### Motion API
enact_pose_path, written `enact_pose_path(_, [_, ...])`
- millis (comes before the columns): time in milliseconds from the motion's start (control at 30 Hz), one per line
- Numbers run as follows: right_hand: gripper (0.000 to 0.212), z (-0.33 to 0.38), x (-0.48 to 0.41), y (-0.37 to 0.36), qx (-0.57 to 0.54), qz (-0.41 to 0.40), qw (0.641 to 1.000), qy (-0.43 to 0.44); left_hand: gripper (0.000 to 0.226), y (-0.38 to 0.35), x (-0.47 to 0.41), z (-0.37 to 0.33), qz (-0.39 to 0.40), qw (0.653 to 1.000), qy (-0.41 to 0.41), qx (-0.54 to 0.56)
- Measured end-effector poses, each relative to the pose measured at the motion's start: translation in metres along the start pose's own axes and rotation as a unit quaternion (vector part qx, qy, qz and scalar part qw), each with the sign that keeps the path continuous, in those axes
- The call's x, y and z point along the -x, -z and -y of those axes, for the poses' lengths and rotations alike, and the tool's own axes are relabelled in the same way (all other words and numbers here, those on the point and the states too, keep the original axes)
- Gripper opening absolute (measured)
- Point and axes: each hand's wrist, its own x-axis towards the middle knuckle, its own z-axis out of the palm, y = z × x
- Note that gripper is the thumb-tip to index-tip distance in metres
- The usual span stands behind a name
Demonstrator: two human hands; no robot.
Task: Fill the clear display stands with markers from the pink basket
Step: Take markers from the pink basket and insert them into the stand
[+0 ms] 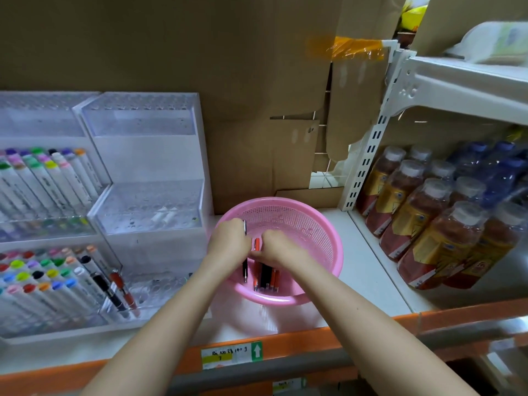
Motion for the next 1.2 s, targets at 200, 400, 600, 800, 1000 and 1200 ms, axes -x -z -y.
enact_pose_path(200, [0.010, 0.010, -0.006, -0.006, -0.025, -0.023, 0.999, -0.018, 0.025, 0.007, 0.006, -0.003, -0.005, 1.000, -0.003, 0.012])
enact_pose_path(400, [0.013, -0.007, 0.008, 0.018, -0.264, -0.059, 0.963, 0.009, 0.012, 0.002, 0.007, 0.000, -0.039, 0.995, -0.029, 0.089])
enact_pose_path(600, [0.022, -0.017, 0.034, 0.036, -0.349, -0.133, 0.920, 0.117, 0.004, 0.017, 0.021, -0.011, -0.075, 0.976, -0.081, 0.187])
enact_pose_path(800, [0.020, 0.001, 0.067, 0.054, -0.387, -0.172, 0.888, 0.181, 0.010, 0.049, 0.041, -0.014, -0.115, 0.953, -0.134, 0.245])
enact_pose_path(1000, [0.019, 0.041, 0.084, 0.056, -0.385, -0.198, 0.869, 0.239, 0.012, 0.082, 0.059, 0.016, -0.166, 0.952, -0.132, 0.219])
enact_pose_path(1200, [0.019, 0.087, 0.091, 0.042, -0.381, -0.168, 0.870, 0.264, 0.012, 0.117, 0.079, 0.065, -0.144, 0.956, -0.118, 0.228])
